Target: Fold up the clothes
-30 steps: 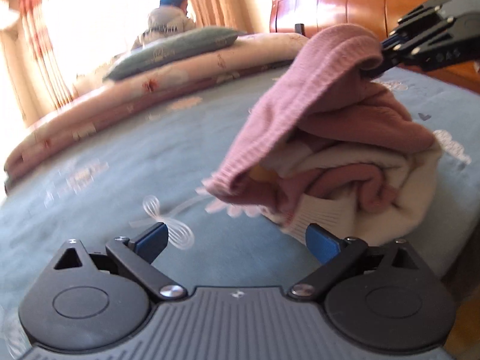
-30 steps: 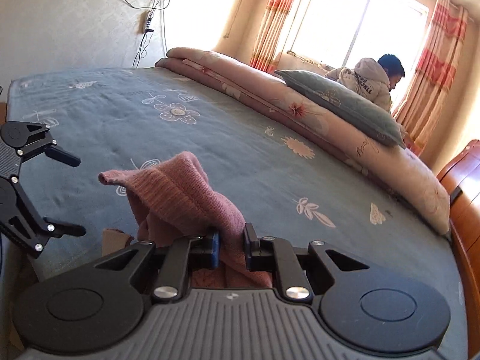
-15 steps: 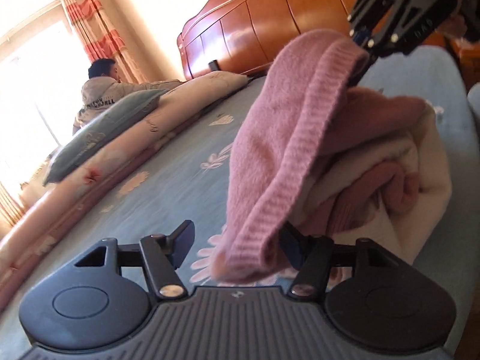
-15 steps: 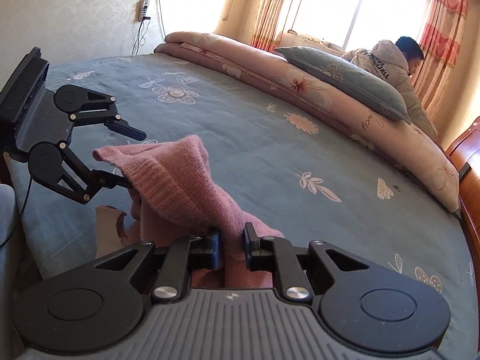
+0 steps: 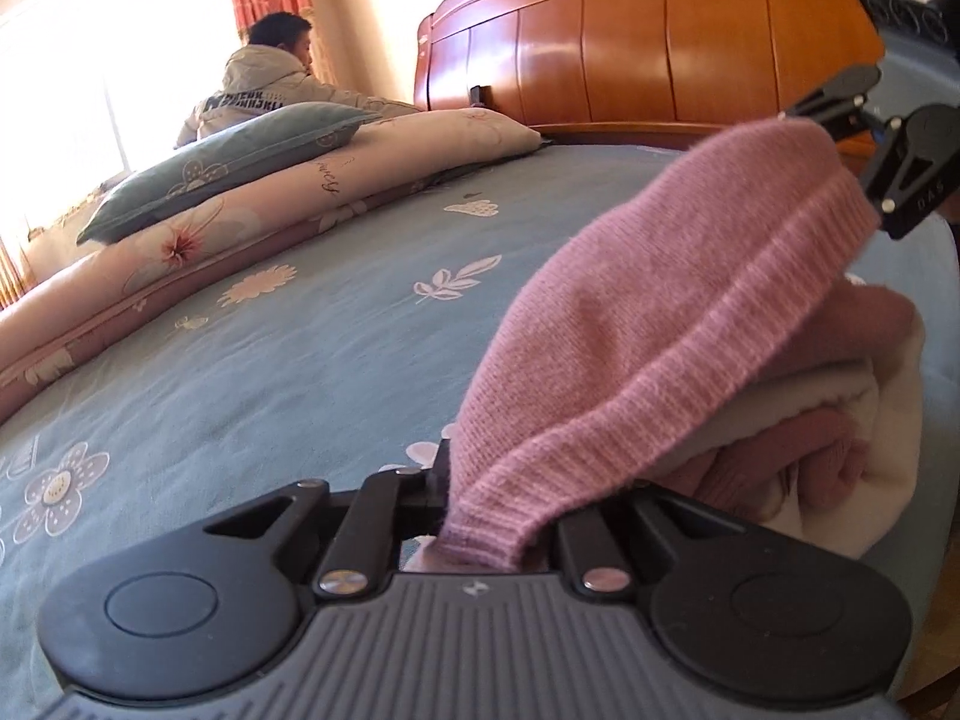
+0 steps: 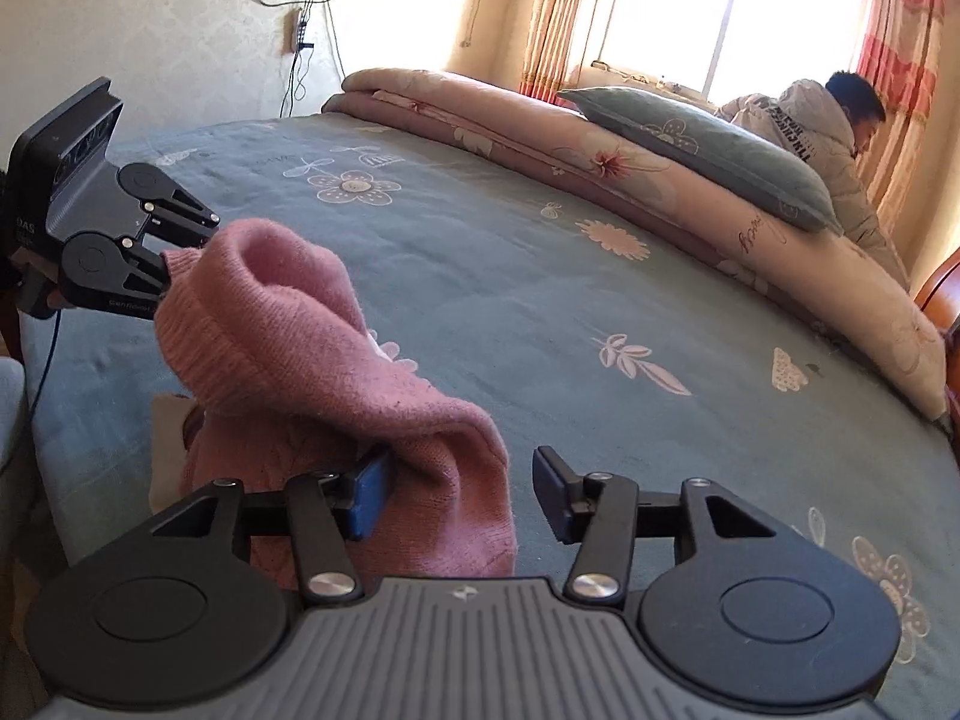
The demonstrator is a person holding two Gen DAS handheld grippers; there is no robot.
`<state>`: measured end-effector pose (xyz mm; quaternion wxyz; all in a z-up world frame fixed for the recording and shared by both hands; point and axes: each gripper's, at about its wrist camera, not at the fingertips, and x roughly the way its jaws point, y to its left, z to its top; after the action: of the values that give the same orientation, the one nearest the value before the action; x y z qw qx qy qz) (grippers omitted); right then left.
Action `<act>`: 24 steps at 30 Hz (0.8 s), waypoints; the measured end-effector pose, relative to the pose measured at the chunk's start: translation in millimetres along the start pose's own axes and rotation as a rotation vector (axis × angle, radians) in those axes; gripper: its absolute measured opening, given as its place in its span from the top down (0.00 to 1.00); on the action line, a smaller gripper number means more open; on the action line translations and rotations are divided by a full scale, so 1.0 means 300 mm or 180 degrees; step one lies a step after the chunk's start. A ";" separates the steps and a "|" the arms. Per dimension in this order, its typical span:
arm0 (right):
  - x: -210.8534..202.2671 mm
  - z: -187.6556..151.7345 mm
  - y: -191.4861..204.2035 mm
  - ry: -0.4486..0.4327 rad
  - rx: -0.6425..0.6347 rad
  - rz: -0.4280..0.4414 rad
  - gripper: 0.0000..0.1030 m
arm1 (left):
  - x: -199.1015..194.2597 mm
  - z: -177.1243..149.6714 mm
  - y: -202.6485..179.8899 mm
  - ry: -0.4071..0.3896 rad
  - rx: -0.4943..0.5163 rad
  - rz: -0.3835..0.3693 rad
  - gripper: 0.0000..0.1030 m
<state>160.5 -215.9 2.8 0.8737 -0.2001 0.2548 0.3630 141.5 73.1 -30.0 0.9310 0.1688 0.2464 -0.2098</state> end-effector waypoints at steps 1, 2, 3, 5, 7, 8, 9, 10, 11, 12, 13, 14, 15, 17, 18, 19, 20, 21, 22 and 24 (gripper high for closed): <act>0.009 0.002 -0.013 -0.0021 0.0038 0.0048 0.41 | 0.000 0.004 0.015 -0.0005 -0.0056 0.0017 0.92; 0.020 0.009 -0.022 -0.0037 0.0043 0.0093 0.40 | 0.000 0.009 0.030 -0.0011 -0.0113 0.0034 0.92; 0.030 0.017 -0.031 -0.0050 0.0048 0.0137 0.40 | 0.001 0.013 0.045 -0.0016 -0.0170 0.0054 0.92; 0.040 0.037 -0.037 -0.0056 0.0050 0.0231 0.40 | -0.001 0.021 0.080 -0.0027 -0.0304 0.0199 0.92; 0.045 0.057 -0.039 -0.0068 0.0044 0.0329 0.39 | -0.013 0.027 0.129 -0.0062 -0.0474 0.0370 0.92; 0.041 0.065 -0.034 -0.0085 0.0023 0.0389 0.39 | -0.019 0.030 0.153 -0.0080 -0.0560 0.0453 0.92; 0.033 0.069 -0.028 -0.0114 0.0008 0.0455 0.39 | -0.027 0.031 0.180 -0.0097 -0.0660 0.0522 0.92; 0.025 0.074 -0.022 -0.0144 -0.0002 0.0522 0.38 | -0.033 0.032 0.215 -0.0104 -0.0759 0.0587 0.92; 0.018 0.077 -0.018 -0.0180 0.0015 0.0590 0.37 | -0.039 0.030 0.243 -0.0100 -0.0857 0.0623 0.92; 0.010 0.081 -0.017 -0.0221 0.0037 0.0652 0.36 | -0.046 0.024 0.277 -0.0098 -0.0963 0.0671 0.92; 0.002 0.085 -0.016 -0.0261 0.0058 0.0705 0.36 | -0.049 0.017 0.303 -0.0079 -0.1046 0.0727 0.92; -0.003 0.091 -0.017 -0.0296 0.0065 0.0714 0.36 | -0.059 0.002 0.322 -0.0042 -0.1130 0.0790 0.92; -0.008 0.097 -0.017 -0.0332 0.0073 0.0723 0.36 | -0.060 -0.013 0.337 0.0001 -0.1177 0.0828 0.92; -0.010 0.120 -0.022 -0.0399 0.0028 0.0692 0.36 | -0.063 -0.044 0.365 0.0085 -0.1268 0.0900 0.92; -0.008 0.136 -0.026 -0.0430 -0.0017 0.0659 0.36 | -0.069 -0.062 0.362 0.0107 -0.1257 0.0904 0.92; -0.004 0.152 -0.031 -0.0458 -0.0061 0.0625 0.36 | -0.076 -0.079 0.359 0.0128 -0.1248 0.0906 0.92; 0.013 0.170 -0.039 -0.0453 -0.0100 0.0591 0.36 | -0.078 -0.088 0.356 0.0142 -0.1253 0.0900 0.92; 0.046 0.189 -0.050 -0.0425 -0.0135 0.0564 0.36 | -0.081 -0.097 0.353 0.0156 -0.1257 0.0894 0.92; 0.081 0.208 -0.062 -0.0390 -0.0164 0.0543 0.36 | -0.083 -0.107 0.349 0.0170 -0.1262 0.0888 0.92; 0.176 0.232 -0.092 -0.0220 -0.0101 0.0635 0.36 | -0.086 -0.119 0.348 0.0189 -0.1274 0.0877 0.92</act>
<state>233.6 -168.7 31.1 0.8382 -0.1748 0.2373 0.4589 156.7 185.2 -23.6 0.9581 0.0190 0.2850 -0.0227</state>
